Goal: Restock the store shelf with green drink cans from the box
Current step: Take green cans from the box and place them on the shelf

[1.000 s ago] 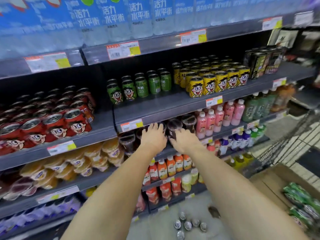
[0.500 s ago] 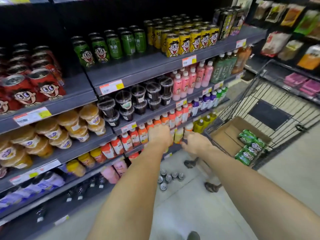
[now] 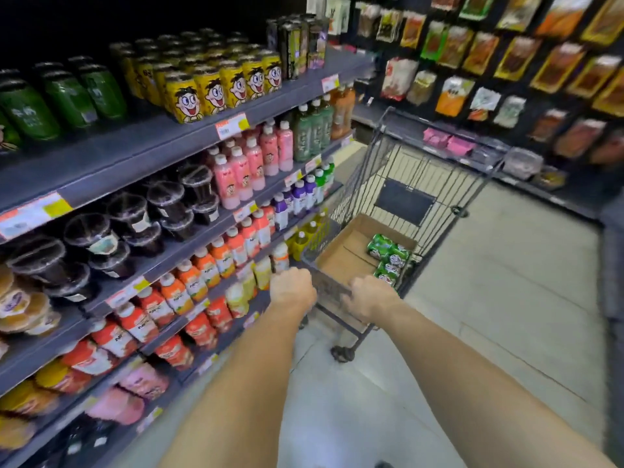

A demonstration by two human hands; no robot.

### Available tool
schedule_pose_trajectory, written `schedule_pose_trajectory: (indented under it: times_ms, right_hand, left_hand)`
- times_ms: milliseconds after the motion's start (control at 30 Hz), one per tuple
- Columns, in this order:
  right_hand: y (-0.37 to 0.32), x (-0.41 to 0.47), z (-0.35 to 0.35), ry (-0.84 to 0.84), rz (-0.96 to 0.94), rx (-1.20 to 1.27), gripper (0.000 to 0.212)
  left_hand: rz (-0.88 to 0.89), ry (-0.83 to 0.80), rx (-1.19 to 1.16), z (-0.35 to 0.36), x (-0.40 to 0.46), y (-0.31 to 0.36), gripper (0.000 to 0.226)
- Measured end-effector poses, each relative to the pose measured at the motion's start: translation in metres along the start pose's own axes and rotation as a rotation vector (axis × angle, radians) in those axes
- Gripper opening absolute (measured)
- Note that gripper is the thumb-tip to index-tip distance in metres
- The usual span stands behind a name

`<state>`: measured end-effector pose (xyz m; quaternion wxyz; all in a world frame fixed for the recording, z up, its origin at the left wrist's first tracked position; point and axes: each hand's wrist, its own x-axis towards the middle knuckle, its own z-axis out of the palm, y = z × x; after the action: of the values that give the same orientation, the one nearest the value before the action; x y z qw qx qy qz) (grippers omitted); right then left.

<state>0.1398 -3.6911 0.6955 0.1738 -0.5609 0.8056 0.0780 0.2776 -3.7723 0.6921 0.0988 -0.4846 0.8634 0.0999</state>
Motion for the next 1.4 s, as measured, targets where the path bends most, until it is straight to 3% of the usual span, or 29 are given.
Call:
schedule_pose_trajectory:
  times_ms: [267, 633, 1100, 1400]
  right_hand:
    - [0.141, 0.023, -0.026, 0.002, 0.109, 0.063, 0.04]
    - [0.313, 0.077, -0.059, 0.029, 0.094, 0.09, 0.04]
    - [0.375, 0.189, -0.071, -0.028, -0.023, 0.107, 0.037]
    - [0.406, 0.316, -0.072, -0.216, -0.035, 0.06, 0.038]
  left_hand:
    - [0.161, 0.077, 0.07, -0.015, 0.072, 0.134, 0.03]
    - [0.087, 0.045, 0.051, -0.036, 0.163, 0.297, 0.03]
    - [-0.025, -0.145, 0.074, -0.013, 0.288, 0.35, 0.029]
    - [-0.154, -0.274, -0.134, 0.025, 0.374, 0.351, 0.025]
